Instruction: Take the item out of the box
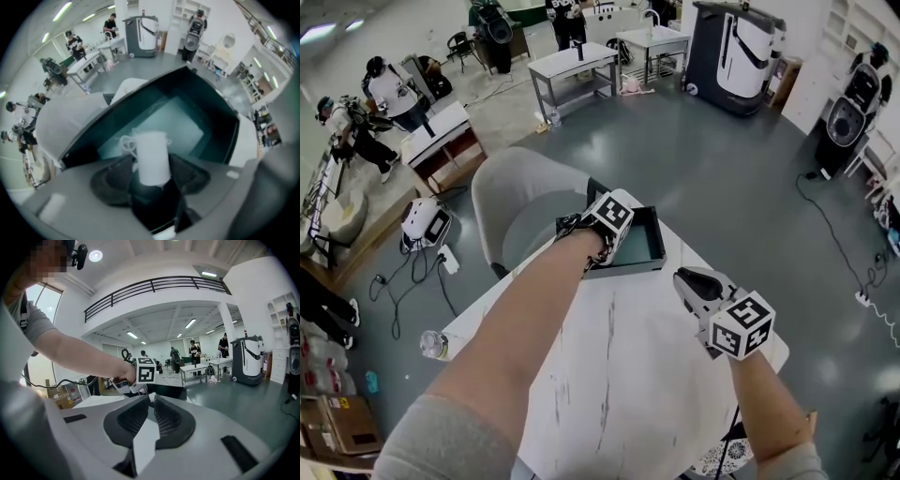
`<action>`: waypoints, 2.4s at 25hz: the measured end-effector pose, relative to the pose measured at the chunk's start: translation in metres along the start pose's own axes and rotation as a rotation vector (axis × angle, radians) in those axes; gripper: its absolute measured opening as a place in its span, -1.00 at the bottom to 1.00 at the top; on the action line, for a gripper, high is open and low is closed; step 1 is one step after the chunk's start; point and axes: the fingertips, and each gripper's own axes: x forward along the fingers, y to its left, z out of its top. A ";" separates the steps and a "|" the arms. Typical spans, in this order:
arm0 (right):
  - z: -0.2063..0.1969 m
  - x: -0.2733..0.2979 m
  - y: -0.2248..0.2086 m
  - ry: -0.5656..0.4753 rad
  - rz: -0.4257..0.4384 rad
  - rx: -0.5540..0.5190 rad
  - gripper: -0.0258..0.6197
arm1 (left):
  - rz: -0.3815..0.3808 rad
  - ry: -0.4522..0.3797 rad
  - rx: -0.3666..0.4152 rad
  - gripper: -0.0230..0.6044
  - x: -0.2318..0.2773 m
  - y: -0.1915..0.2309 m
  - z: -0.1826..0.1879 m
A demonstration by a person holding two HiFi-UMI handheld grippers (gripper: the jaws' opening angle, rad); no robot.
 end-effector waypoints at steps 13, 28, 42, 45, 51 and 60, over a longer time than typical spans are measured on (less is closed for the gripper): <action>0.006 -0.015 -0.003 0.007 -0.038 -0.009 -0.89 | -0.070 -0.283 -0.032 -0.34 -0.055 0.010 0.029; 0.066 -0.049 0.014 -0.029 -0.104 -0.034 -0.89 | -0.073 -0.533 0.006 -0.35 -0.186 -0.001 0.039; 0.171 -0.091 0.047 -0.127 -0.192 -0.041 -0.89 | -0.107 -0.858 0.116 -0.35 -0.365 -0.038 0.023; 0.199 -0.093 0.061 -0.154 -0.207 -0.039 -0.89 | -0.113 -0.917 0.143 -0.35 -0.405 -0.040 0.016; 0.247 -0.099 0.090 -0.192 -0.252 -0.054 -0.89 | -0.121 -1.027 0.181 -0.35 -0.474 -0.032 -0.009; 0.327 -0.124 0.133 -0.249 -0.302 -0.053 -0.89 | -0.127 -1.140 0.211 -0.35 -0.566 -0.022 -0.057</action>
